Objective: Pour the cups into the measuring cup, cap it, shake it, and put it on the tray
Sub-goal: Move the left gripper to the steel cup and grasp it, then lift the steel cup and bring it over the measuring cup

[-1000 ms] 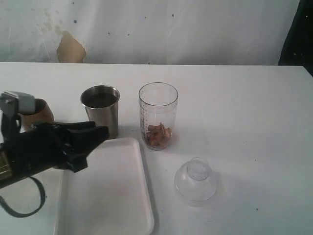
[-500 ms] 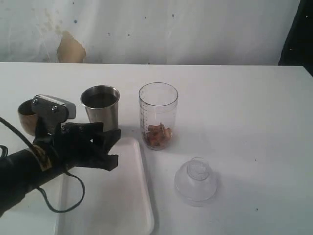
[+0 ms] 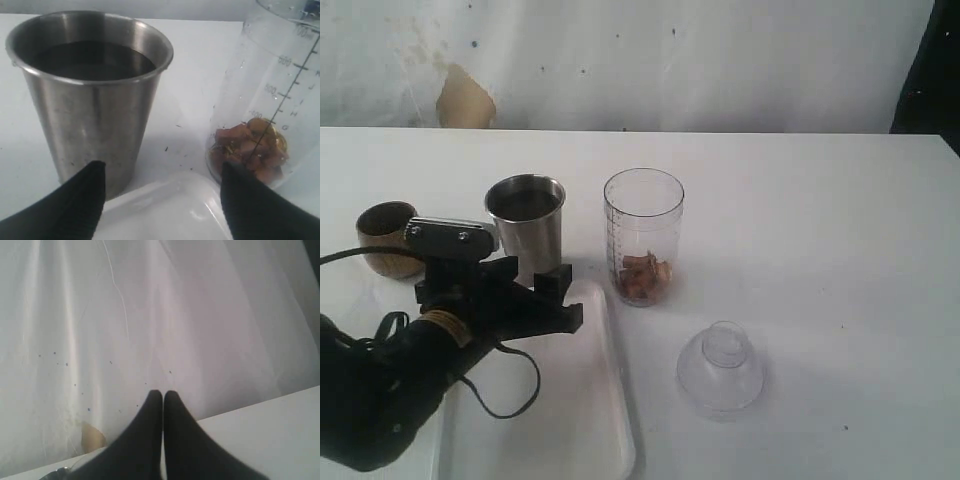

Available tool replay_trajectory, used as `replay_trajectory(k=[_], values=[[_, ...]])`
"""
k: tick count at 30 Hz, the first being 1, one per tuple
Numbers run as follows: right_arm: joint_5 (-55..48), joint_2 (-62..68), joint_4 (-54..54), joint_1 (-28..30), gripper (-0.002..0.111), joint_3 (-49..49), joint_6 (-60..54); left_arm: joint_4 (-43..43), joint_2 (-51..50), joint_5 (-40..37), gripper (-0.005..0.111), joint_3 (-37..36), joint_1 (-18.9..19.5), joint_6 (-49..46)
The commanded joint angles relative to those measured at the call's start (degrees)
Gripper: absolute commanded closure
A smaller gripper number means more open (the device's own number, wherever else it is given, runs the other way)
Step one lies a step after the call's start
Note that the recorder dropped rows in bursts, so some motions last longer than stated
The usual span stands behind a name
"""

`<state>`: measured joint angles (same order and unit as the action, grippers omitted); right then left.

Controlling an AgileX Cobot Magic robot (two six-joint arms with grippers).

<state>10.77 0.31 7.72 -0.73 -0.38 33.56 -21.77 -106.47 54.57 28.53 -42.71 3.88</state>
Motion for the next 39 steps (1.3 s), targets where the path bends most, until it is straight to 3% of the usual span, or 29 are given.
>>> replay_trajectory(k=[1, 5, 14, 34, 39], values=[[-0.3, -0.3, 0.3, -0.4, 0.108, -0.2, 0.1, -3.4, -1.7, 1.4, 0.037, 1.2, -0.3, 0.3], [-0.3, -0.3, 0.3, -0.4, 0.108, -0.2, 0.1, -6.7, -2.1, 2.5, 0.034, 1.2, -0.3, -1.0], [-0.2, -0.3, 0.3, -0.4, 0.108, -0.2, 0.1, -9.5, -5.0, 7.8, 0.015, 2.9, -0.3, -1.8], [0.0, -0.3, 0.3, -0.4, 0.108, -0.2, 0.1, -19.5, -8.9, 5.5, 0.015, 12.3, -0.2, -11.5], [0.0, -0.3, 0.3, -0.4, 0.108, -0.2, 0.2, -19.9, -13.0, 11.8, 0.015, 12.3, -0.2, -9.3]])
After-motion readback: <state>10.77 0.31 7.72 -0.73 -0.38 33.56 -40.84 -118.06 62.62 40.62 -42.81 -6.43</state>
